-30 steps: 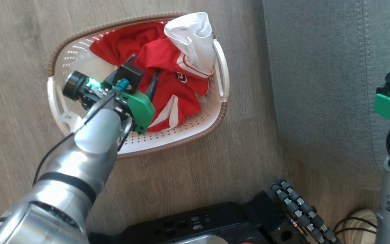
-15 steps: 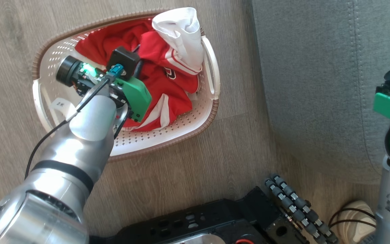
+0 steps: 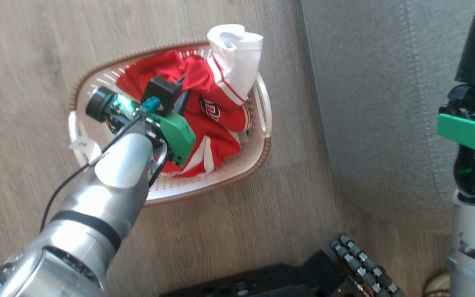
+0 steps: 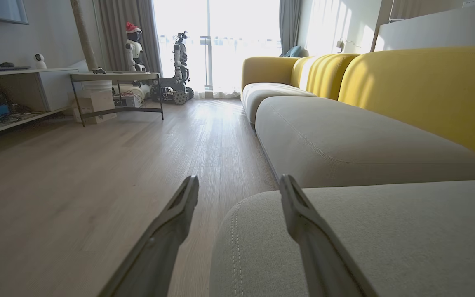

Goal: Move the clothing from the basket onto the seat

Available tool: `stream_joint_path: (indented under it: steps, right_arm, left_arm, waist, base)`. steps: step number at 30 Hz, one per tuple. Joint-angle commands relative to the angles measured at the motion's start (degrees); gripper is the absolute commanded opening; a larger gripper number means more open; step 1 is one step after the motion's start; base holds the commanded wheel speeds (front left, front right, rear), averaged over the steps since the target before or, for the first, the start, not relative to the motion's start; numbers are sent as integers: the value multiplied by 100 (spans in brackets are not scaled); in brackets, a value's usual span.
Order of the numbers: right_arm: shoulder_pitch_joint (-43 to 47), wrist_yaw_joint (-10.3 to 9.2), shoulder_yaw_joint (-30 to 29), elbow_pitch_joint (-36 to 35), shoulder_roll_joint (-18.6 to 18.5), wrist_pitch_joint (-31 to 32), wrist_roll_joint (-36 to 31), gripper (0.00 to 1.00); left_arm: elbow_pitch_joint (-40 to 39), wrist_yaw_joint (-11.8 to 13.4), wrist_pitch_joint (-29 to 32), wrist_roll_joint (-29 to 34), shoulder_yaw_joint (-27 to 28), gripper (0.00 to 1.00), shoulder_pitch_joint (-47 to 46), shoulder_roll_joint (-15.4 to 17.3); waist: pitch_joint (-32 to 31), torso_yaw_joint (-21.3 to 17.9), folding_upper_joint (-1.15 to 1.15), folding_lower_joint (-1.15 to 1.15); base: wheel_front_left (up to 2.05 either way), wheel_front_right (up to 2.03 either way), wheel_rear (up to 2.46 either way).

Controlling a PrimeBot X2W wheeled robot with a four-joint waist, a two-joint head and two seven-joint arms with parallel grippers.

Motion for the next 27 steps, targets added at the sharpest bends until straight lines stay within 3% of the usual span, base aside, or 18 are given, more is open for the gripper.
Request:
stream_joint_path:
  steps: [1,27]
  right_arm:
    - [273,-2,131,-77,-18,-28,-65,100]
    - [2172,-2,566,1972,-18,-28,-266,100]
  left_arm:
    - [-192,-24,-85,-97,52,0,130,78]
    - [-854,-96,14,-1050,-236,0,1233,78]
  waist:
    - [-424,151,0,0]
    - [-4229,1031,0,0]
  base:
    - [0,0,0]
    - [0,0,0]
